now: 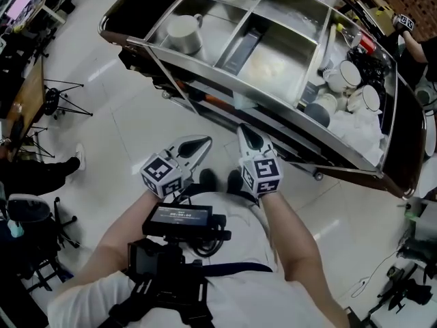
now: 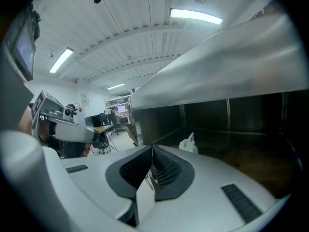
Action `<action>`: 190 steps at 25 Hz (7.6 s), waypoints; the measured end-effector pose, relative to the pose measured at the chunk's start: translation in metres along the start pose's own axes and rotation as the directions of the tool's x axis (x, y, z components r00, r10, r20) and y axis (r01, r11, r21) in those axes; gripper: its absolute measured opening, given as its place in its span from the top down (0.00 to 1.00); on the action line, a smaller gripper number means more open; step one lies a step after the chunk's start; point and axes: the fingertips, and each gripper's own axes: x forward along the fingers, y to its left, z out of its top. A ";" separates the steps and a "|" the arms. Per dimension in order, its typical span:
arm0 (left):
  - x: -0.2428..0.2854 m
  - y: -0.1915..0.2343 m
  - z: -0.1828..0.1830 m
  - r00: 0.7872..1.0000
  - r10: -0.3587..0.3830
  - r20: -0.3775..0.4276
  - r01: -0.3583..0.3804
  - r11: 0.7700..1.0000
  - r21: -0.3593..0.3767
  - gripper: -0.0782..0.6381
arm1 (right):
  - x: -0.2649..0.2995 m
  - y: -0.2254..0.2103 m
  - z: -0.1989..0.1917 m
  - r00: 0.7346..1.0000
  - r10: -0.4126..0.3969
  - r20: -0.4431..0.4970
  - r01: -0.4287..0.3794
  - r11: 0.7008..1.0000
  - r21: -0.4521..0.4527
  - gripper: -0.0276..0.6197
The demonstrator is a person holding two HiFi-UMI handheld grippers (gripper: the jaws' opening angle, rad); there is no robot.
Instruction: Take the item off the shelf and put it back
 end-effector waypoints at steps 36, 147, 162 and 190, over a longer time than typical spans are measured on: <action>0.029 -0.004 -0.072 0.996 0.014 -0.087 -0.021 0.997 -0.078 0.88 | 0.107 -0.098 -0.081 0.949 -0.216 -0.228 0.178 0.968 -0.179 0.65; -0.065 -0.050 0.066 0.993 -0.022 0.118 0.005 0.991 0.136 0.89 | -0.078 0.077 0.085 0.966 0.249 0.073 -0.226 0.946 -0.232 0.92; -0.064 -0.051 0.069 0.991 -0.034 0.131 0.016 0.991 0.136 0.89 | -0.076 0.077 0.084 0.965 0.250 0.076 -0.226 0.945 -0.235 0.92; -0.026 -0.007 0.022 0.998 0.011 0.055 -0.014 0.999 0.047 0.89 | -0.011 0.014 -0.015 0.993 0.071 -0.093 -0.083 0.988 -0.132 0.92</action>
